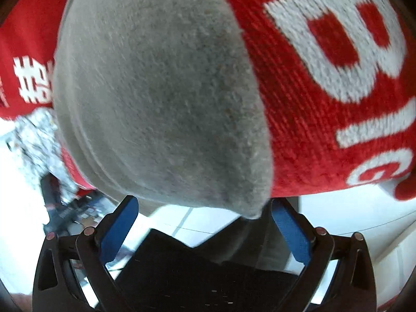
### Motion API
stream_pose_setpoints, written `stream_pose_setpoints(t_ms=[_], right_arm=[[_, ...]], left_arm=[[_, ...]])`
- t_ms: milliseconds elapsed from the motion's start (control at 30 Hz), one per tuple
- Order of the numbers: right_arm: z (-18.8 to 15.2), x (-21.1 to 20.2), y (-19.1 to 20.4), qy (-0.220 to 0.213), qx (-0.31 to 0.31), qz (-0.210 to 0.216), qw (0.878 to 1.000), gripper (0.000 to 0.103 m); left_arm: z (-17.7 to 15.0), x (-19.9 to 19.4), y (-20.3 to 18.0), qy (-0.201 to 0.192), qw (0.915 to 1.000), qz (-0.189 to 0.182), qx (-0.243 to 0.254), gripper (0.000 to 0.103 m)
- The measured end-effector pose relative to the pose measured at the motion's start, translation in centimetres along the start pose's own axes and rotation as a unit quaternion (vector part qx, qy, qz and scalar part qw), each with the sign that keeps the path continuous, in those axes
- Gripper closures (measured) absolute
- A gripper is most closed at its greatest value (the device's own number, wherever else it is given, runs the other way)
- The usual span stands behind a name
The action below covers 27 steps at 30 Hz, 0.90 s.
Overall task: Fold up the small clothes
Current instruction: 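Grasp the grey sweater hem with both grippers, then lift the hem and fold it over the body toward the collar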
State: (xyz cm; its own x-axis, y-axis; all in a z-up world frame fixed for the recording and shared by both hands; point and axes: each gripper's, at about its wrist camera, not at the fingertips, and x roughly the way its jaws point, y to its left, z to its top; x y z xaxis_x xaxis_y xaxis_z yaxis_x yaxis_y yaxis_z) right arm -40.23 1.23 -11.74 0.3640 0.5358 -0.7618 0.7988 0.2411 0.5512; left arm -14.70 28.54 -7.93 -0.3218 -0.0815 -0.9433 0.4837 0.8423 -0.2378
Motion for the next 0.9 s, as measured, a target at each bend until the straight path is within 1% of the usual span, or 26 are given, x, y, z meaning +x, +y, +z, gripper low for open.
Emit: stream_pose_setpoints(t_ms=[33,67,100,133,167,200,233,267,333,400,467,500,533,567,600,633,700,733,767,833,867,900], right_arm=[[-0.2,0.0,-0.2,0.002,0.015,-0.013,1.000,0.040],[-0.4,-0.2,-0.4,0.002,0.018,-0.004,1.000,0.048],[-0.7,-0.3,-0.4,0.005,0.020,0.001,1.000,0.071],[-1.0,-0.6,-0.2,0.006,0.018,0.006,1.000,0.089],[-1.4,-1.2,0.1,0.003,0.011,0.016,1.000,0.090],[-1.7,-1.9,0.6,0.001,0.005,0.030,1.000,0.098],[-1.9,-2.5,1.1,-0.002,0.000,0.045,0.999,0.098],[-2.2,-2.9,1.6,-0.006,-0.005,0.063,0.998,0.098],[-1.7,-4.9,3.4,-0.023,-0.017,0.102,0.994,0.098],[-0.8,-6.3,5.0,-0.043,-0.026,0.124,0.991,0.098],[1.3,-7.6,7.2,-0.067,-0.037,0.143,0.987,0.098],[1.7,-7.7,8.0,-0.074,-0.041,0.147,0.986,0.098],[3.2,-8.0,9.2,-0.083,-0.050,0.151,0.984,0.098],[3.8,-8.4,9.8,-0.086,-0.056,0.151,0.983,0.098],[5.5,-8.6,10.9,-0.093,-0.067,0.147,0.982,0.098],[6.6,-8.5,11.6,-0.097,-0.074,0.142,0.982,0.098],[8.1,-8.8,12.9,-0.102,-0.079,0.131,0.983,0.098],[9.2,-8.7,13.3,-0.105,-0.078,0.123,0.984,0.098],[10.0,-9.0,13.1,-0.105,-0.076,0.114,0.985,0.098],[11.6,-8.7,13.2,-0.102,-0.069,0.095,0.988,0.098],[11.9,-8.5,13.3,-0.100,-0.067,0.088,0.989,0.098],[12.4,-8.9,12.3,-0.096,-0.062,0.080,0.990,0.098]], left_arm=[[-0.2,-0.1,-0.2,0.001,0.9999,-0.016,0.005,0.056],[-0.3,-0.3,-0.6,0.001,0.9999,-0.011,0.012,0.064],[-0.4,-0.5,-0.8,0.001,0.9997,-0.012,0.020,0.072],[-0.5,-0.8,-0.6,0.004,0.9995,-0.020,0.023,0.089],[-0.2,-1.2,-0.4,0.006,0.9992,-0.033,0.020,0.090],[-0.3,-2.2,0.1,0.005,0.9979,-0.063,0.013,0.090],[-0.4,-2.9,0.4,0.001,0.9970,-0.077,0.012,0.090],[-0.4,-4.4,0.5,-0.009,0.9953,-0.095,0.016,0.090],[-0.3,-7.0,0.3,-0.030,0.9928,-0.112,0.029,0.090],[0.3,-9.5,0.0,-0.057,0.9897,-0.125,0.038,0.090],[2.7,-12.0,-0.3,-0.087,0.9859,-0.138,0.038,0.090],[3.5,-12.6,-0.3,-0.101,0.9836,-0.145,0.035,0.090],[5.8,-13.4,-0.3,-0.113,0.9816,-0.150,0.032,0.090],[7.3,-14.2,-0.7,-0.126,0.9801,-0.150,0.032,0.090],[8.4,-14.9,-1.6,-0.136,0.9793,-0.146,0.032,0.090],[10.2,-14.9,-2.6,-0.141,0.9793,-0.141,0.033,0.090],[13.1,-15.1,-4.0,-0.158,0.9805,-0.111,0.039,0.090],[13.1,-14.7,-4.3,-0.163,0.9806,-0.100,0.043,0.090],[13.3,-15.1,-4.6,-0.176,0.9801,-0.075,0.052,0.090],[13.0,-14.9,-5.6,-0.182,0.9801,-0.038,0.069,0.088],[13.1,-15.1,-5.9,-0.177,0.9811,-0.022,0.075,0.071],[12.5,-14.5,-6.2,-0.174,0.9815,-0.010,0.079,0.055]])
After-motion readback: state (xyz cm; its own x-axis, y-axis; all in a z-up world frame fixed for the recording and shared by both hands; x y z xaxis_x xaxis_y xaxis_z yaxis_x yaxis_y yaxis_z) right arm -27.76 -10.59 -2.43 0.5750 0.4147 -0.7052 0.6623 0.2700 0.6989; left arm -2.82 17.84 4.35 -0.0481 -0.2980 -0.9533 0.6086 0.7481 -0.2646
